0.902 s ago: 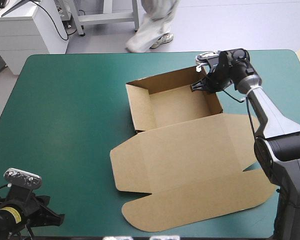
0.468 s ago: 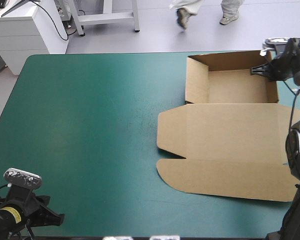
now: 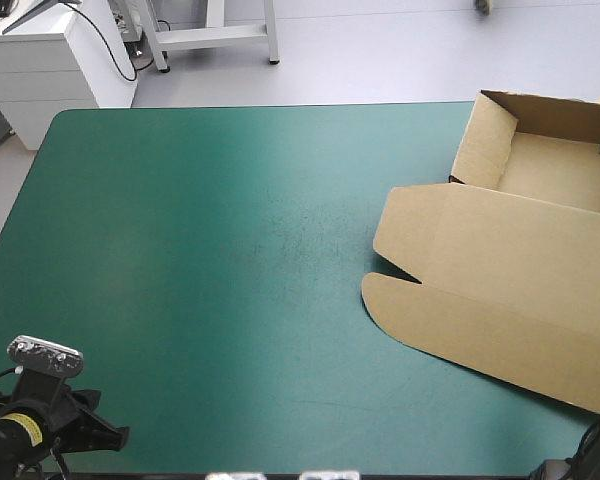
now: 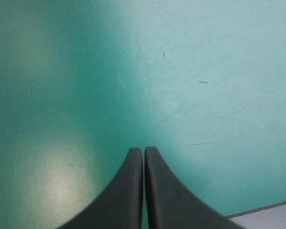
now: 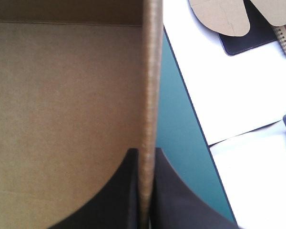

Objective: Fold the box

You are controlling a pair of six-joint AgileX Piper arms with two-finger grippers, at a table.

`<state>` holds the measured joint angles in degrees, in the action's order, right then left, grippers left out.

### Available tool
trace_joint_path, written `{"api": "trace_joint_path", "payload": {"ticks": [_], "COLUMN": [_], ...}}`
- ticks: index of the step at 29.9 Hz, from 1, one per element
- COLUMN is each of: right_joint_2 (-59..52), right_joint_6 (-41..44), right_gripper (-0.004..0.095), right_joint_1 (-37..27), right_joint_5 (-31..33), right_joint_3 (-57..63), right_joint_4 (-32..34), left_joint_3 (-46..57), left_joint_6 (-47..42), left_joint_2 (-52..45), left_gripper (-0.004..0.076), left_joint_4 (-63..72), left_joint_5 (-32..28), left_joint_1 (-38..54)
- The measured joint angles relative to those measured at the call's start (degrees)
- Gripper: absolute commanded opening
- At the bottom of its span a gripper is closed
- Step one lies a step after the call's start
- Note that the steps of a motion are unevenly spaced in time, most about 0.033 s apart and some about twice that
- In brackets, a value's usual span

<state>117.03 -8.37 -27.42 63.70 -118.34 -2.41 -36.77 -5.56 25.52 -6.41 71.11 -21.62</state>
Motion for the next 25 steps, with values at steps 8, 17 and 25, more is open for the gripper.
{"api": "trace_joint_path", "payload": {"ticks": [8, 17, 25], "right_joint_2": [0.00, 0.00, -0.27], "right_joint_6": [-2.07, -2.07, -2.38], "right_gripper": [0.0612, 0.0707, 0.0189], "right_joint_1": [-0.05, -0.05, -0.05], "right_joint_5": [-0.03, 1.08, 5.81], "right_joint_3": [0.00, -1.01, -3.07], "right_joint_4": [-1.38, -1.83, -3.75], "left_joint_3": [0.00, 0.00, 0.00], "left_joint_6": [0.00, 0.00, 0.00], "left_joint_2": [0.00, 0.00, 0.00], "left_gripper": [-0.0008, -0.0008, -0.0008], "left_joint_4": [0.00, -0.05, -0.12], "left_joint_5": [-0.36, -0.24, -0.24], "left_joint_1": [0.00, 0.00, 0.00]}}
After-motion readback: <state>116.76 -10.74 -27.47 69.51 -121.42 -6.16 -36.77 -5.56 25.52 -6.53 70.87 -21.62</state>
